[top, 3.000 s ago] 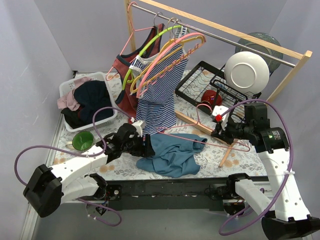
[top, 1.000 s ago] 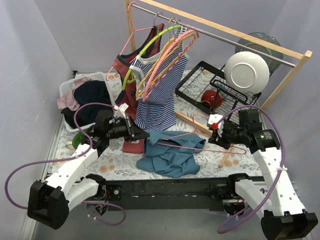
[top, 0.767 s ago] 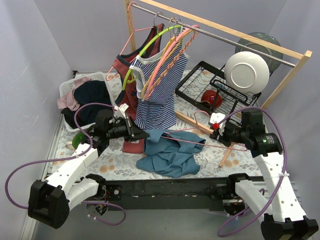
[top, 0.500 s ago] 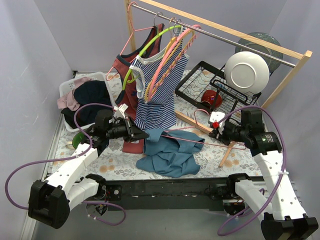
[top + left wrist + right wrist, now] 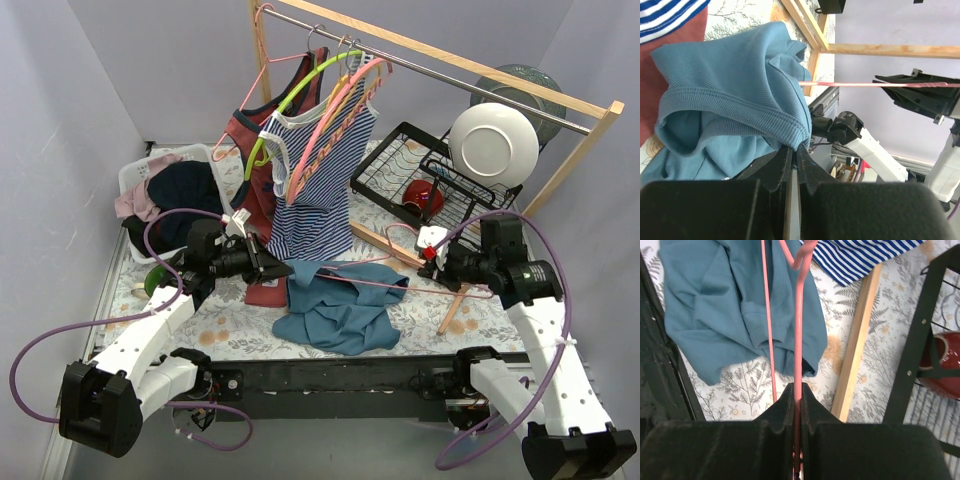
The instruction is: Place the tank top on the hanger
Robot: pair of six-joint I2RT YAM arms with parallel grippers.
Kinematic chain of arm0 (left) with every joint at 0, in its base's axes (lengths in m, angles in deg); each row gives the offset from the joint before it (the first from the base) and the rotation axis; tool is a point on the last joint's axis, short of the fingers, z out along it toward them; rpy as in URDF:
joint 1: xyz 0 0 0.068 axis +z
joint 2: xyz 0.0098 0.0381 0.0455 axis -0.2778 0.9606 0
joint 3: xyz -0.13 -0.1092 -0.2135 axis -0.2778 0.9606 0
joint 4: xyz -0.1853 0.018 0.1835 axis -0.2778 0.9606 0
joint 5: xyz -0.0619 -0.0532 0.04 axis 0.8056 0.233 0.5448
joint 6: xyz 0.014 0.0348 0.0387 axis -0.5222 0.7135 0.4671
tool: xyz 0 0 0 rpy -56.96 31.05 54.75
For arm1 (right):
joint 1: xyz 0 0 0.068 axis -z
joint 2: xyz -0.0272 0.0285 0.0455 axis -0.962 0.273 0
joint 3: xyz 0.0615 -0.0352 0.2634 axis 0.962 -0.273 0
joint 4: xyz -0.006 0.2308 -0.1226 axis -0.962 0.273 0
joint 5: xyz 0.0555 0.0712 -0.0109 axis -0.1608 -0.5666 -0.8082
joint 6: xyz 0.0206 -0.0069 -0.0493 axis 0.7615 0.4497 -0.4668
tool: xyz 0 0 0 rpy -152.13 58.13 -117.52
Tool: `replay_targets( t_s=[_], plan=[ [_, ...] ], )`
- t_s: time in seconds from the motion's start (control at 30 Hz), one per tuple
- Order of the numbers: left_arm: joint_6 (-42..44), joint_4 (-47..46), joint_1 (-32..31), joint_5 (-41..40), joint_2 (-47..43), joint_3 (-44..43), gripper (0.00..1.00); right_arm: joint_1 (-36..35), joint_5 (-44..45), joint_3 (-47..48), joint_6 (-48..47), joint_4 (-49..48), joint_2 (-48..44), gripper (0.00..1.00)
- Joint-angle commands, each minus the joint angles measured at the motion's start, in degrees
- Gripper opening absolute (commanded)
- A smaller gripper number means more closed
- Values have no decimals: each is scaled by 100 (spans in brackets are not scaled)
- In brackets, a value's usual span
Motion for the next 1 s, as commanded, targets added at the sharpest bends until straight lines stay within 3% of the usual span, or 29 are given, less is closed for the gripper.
replay_targets(
  t_s=[0.0, 0.23, 0.47, 0.6, 0.67, 0.83, 0.97],
  plan=[
    [-129, -74, 27, 265, -35, -182, 0, 18, -723, 100, -12, -291, 264, 1],
    [-665, -469, 27, 546, -35, -33, 0, -17, -2120, -515, -169, -1205, 397, 1],
    [-1201, -759, 45, 678, -131, 64, 0, -140, -2482, -823, -1241, -1426, 739, 1],
    [-905, -269, 97, 285, -315, -76, 0, -211, -1212, -1077, 213, -2959, 512, 1],
    [-780, 100, 132, 82, -403, -191, 0, -211, -997, -1262, 339, -3217, 223, 1],
    [-963, -100, 159, 115, -457, -33, 0, -202, -1320, -1552, 1207, -3874, 186, 1],
    [-1341, -731, 168, 273, -439, 231, 0, -254, -2120, -1807, 1596, -4282, 309, 1]
  ],
)
